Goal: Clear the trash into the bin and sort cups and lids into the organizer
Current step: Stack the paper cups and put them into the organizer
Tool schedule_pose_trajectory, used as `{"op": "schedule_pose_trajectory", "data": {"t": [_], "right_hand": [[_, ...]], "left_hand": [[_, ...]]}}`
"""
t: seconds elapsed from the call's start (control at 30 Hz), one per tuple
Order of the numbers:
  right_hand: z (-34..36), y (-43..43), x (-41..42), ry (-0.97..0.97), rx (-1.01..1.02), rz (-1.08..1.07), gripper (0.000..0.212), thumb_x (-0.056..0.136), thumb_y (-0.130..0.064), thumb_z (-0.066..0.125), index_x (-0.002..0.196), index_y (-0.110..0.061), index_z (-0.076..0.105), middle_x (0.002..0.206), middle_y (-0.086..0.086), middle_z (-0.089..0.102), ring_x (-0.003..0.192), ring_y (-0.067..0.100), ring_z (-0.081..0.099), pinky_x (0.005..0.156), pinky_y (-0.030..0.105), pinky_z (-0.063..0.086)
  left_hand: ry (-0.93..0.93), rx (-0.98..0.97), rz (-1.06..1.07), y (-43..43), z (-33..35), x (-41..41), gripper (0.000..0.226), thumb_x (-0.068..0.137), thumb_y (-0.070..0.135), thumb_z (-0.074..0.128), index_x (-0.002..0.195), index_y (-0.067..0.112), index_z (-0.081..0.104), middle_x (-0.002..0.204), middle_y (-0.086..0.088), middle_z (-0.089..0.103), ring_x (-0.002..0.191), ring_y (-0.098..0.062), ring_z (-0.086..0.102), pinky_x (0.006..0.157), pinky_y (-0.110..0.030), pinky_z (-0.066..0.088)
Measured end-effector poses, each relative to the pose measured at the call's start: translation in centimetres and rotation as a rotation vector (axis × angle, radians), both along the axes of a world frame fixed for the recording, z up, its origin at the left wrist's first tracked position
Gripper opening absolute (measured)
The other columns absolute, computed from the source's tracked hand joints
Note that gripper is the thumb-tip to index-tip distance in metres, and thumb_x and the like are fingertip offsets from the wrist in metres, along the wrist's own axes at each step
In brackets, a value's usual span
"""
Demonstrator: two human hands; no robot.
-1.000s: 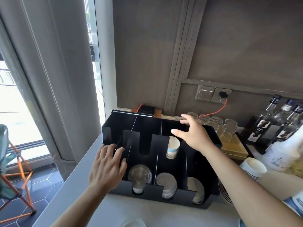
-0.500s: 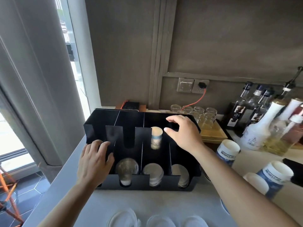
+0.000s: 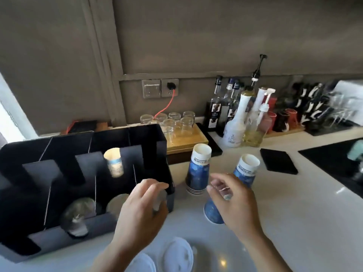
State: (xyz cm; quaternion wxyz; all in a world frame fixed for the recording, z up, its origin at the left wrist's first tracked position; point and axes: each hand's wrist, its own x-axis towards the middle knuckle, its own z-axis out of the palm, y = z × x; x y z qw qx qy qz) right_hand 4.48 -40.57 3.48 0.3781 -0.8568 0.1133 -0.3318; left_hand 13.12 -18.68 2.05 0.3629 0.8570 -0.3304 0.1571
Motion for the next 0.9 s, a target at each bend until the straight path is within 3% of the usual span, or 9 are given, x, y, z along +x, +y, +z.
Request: {"op": "schedule_pose_trajectory", "data": {"t": [0.1, 0.2, 0.3, 0.37, 0.43, 0.53, 0.63, 0.8, 0.9], "right_hand": [[-2.4, -2.5, -2.8, -0.038, 0.142, -0.118, 0.034, 0.079, -0.009, 0.083, 0.097, -0.034, 0.068, 0.085, -0.01, 0.068, 0.074, 0.01, 0.066, 0.066, 0.011, 0.047], [-5.4, -4.8, -3.6, 0.09, 0.261, -0.146, 0.049, 0.072, -0.02, 0.088, 0.107, -0.043, 0.06, 0.092, -0.012, 0.068, 0.087, 0.012, 0.065, 0.075, 0.022, 0.051], [-7.4, -6.6, -2.8, 0.29, 0.267, -0.082, 0.077, 0.064, -0.027, 0.093, 0.131, -0.026, 0.055, 0.121, -0.006, 0.068, 0.111, 0.019, 0.063, 0.092, 0.044, 0.052], [-8.0, -7.6, -1.8, 0.358, 0.203, -0.054, 0.091, 0.055, -0.039, 0.091, 0.135, -0.017, 0.054, 0.126, -0.001, 0.068, 0.115, 0.022, 0.063, 0.094, 0.044, 0.052], [-8.4, -8.0, -0.8, 0.394, 0.149, -0.045, 0.095, 0.047, -0.051, 0.082, 0.133, -0.023, 0.055, 0.12, -0.007, 0.07, 0.11, 0.021, 0.065, 0.088, 0.039, 0.055], [-9.4, -8.1, 0.3, 0.409, 0.107, -0.022, 0.085, 0.043, -0.056, 0.077, 0.122, -0.032, 0.057, 0.108, -0.016, 0.07, 0.099, 0.018, 0.068, 0.077, 0.035, 0.056], [-10.5, -8.1, 0.9, 0.424, 0.077, -0.009, 0.079, 0.045, -0.058, 0.074, 0.118, -0.032, 0.058, 0.105, -0.013, 0.07, 0.097, 0.017, 0.067, 0.077, 0.033, 0.054], [-10.8, -8.5, 0.3, 0.372, 0.197, 0.073, 0.066, 0.048, -0.05, 0.079, 0.107, -0.031, 0.059, 0.102, -0.014, 0.068, 0.099, 0.013, 0.065, 0.08, 0.032, 0.054], [-8.7, -9.0, -1.2, 0.235, 0.318, 0.1, 0.067, 0.05, -0.048, 0.086, 0.11, -0.041, 0.057, 0.103, -0.019, 0.073, 0.094, -0.001, 0.069, 0.076, 0.02, 0.054]], "left_hand": [[0.021, -0.043, -0.068, -4.3, 0.2, 0.3, 0.044, 0.077, 0.015, 0.065, 0.119, 0.026, 0.058, 0.114, 0.009, 0.058, 0.101, -0.015, 0.059, 0.08, -0.024, 0.048], [0.085, -0.099, -0.073, -8.8, 0.6, 2.2, 0.07, 0.076, 0.015, 0.078, 0.135, 0.033, 0.046, 0.129, 0.006, 0.05, 0.116, -0.014, 0.052, 0.093, -0.028, 0.046], [0.35, -0.137, 0.043, -13.3, 0.4, 5.3, 0.101, 0.072, 0.024, 0.088, 0.153, 0.03, 0.026, 0.151, -0.001, 0.036, 0.138, -0.021, 0.038, 0.11, -0.043, 0.043], [0.59, -0.214, 0.083, -15.6, -0.2, 7.1, 0.12, 0.067, 0.025, 0.092, 0.157, 0.034, 0.014, 0.159, -0.003, 0.028, 0.144, -0.025, 0.032, 0.113, -0.051, 0.039], [0.75, -0.28, 0.105, -17.2, -1.5, 8.4, 0.126, 0.063, 0.022, 0.095, 0.157, 0.033, 0.011, 0.16, -0.005, 0.031, 0.144, -0.029, 0.035, 0.113, -0.057, 0.039], [0.813, -0.258, 0.122, -18.4, -4.6, 8.8, 0.115, 0.061, 0.018, 0.096, 0.152, 0.024, 0.026, 0.147, -0.002, 0.05, 0.135, -0.029, 0.048, 0.109, -0.056, 0.045], [0.846, -0.332, 0.145, -18.8, -7.0, 8.5, 0.096, 0.058, 0.018, 0.097, 0.137, 0.026, 0.042, 0.128, 0.002, 0.063, 0.117, -0.025, 0.06, 0.095, -0.042, 0.051], [0.842, -0.385, 0.133, -18.9, -7.9, 8.5, 0.082, 0.058, 0.017, 0.097, 0.124, 0.027, 0.049, 0.109, 0.01, 0.065, 0.1, -0.016, 0.064, 0.082, -0.034, 0.05], [0.815, -0.398, 0.137, -18.4, -8.6, 8.6, 0.076, 0.059, 0.012, 0.095, 0.12, 0.026, 0.051, 0.105, 0.01, 0.067, 0.097, -0.013, 0.065, 0.072, -0.026, 0.05]]}}
